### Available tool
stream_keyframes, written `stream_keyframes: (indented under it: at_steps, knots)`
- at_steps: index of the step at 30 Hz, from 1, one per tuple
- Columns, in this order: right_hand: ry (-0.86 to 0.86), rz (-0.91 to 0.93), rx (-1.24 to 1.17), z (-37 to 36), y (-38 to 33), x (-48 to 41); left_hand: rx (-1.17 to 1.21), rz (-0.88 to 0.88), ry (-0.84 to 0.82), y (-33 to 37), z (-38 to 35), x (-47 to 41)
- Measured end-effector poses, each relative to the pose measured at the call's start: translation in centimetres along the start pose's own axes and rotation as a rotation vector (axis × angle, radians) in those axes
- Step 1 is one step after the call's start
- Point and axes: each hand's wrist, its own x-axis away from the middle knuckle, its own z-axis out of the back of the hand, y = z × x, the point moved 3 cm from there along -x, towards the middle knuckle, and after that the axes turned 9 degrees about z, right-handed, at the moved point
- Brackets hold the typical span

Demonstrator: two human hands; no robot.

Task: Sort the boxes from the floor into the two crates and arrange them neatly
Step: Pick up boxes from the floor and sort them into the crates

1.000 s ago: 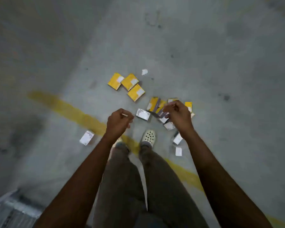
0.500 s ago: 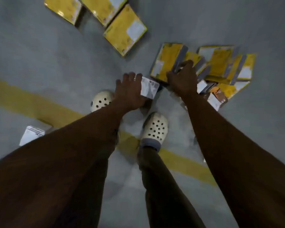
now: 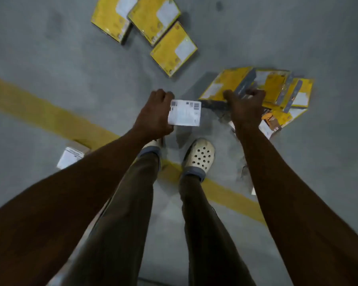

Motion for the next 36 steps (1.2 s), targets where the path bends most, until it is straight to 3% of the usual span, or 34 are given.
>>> stream_keyframes:
  at_steps: [5, 8, 11, 14, 20, 24, 27, 32, 36]
  knots:
    - [-0.056, -0.053, -0.153, 6.4, -5.7, 7.4, 0.112, 0.171, 0.088, 1.7, 11.2, 10.6]
    - [-0.132, 0.021, -0.121, 11.1, -10.8, 14.3, 0.287, 0.428, 0.166, 2.7, 16.4, 17.5]
    - [-0.212, 0.086, -0.108, 15.2, -15.3, 20.2, 0.748, 0.710, 0.171, 3.9, 20.3, 24.0]
    - [-0.275, 0.232, -0.076, 18.7, -18.3, 25.4, 1.160, 0.792, 0.166, 6.9, 23.5, 30.6]
    - [-0.459, 0.452, -0.062, 24.5, -19.9, 34.6, 1.698, 0.708, 0.243, 12.4, 27.4, 44.9]
    - [-0.548, 0.607, -0.034, 27.8, -20.0, 42.0, 2.174, 0.576, 0.428, 14.2, 27.2, 54.6]
    - [-0.678, 0.617, -0.066, 28.5, -19.8, 47.8, 2.522, 0.466, 0.587, 14.6, 25.4, 61.9]
    - [-1.002, 0.458, -0.123, 26.9, -16.6, 56.5, 2.613, 0.481, 0.867, 13.1, 19.5, 73.0]
    - [-1.150, 0.481, -0.180, 25.7, -13.1, 64.4, 2.672, 0.433, 1.064, 11.8, 15.9, 81.0]
